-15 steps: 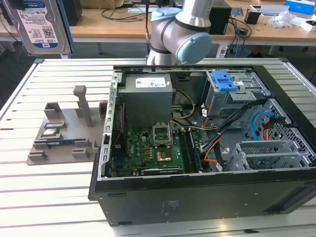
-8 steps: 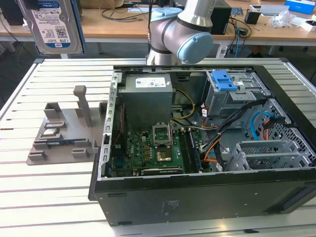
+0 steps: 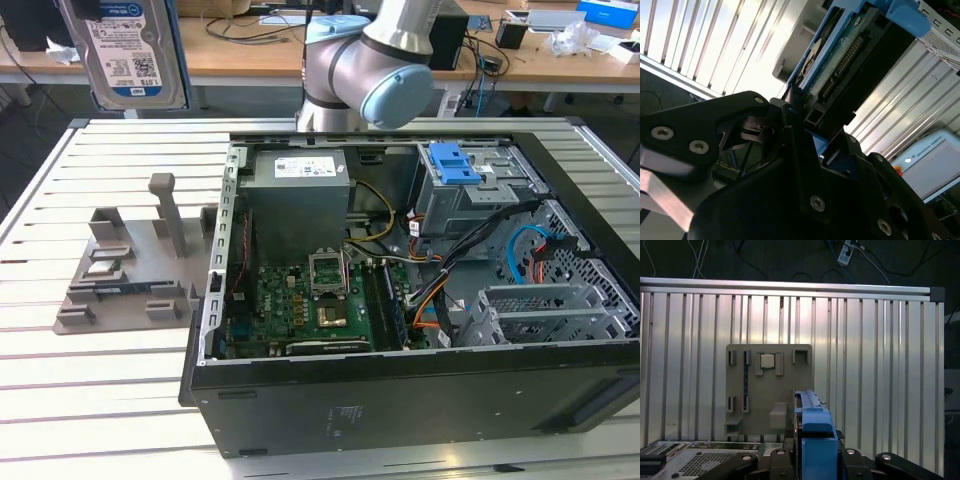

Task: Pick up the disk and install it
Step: 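Pick up the disk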

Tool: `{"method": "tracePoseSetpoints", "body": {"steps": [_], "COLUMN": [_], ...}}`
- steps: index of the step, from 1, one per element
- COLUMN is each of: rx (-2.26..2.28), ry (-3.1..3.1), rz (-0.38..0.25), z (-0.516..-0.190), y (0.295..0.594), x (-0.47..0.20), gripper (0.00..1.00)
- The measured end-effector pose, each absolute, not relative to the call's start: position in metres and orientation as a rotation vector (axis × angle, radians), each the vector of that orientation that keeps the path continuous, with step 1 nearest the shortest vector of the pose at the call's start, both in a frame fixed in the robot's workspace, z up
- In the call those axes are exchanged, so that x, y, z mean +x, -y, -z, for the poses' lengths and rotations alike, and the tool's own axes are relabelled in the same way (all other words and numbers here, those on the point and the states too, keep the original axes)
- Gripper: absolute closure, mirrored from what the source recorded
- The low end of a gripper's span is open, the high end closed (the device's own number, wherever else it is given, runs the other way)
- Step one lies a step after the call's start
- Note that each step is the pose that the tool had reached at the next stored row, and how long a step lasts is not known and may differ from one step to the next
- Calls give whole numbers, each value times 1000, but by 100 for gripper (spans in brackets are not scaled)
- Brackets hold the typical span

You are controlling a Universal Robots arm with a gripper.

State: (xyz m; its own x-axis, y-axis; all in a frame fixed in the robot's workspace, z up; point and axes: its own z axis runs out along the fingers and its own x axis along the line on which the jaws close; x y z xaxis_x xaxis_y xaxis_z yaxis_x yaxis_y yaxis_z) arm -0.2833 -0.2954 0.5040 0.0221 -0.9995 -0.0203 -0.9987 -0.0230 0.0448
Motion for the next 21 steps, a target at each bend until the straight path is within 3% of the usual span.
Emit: {"method": "tracePoseSetpoints", "body": {"steps": [21], "rx": [2233], "ry": [2183], "rz": [72], "z": [-504], "y": [295], "x": [-226], "gripper": [63]}}
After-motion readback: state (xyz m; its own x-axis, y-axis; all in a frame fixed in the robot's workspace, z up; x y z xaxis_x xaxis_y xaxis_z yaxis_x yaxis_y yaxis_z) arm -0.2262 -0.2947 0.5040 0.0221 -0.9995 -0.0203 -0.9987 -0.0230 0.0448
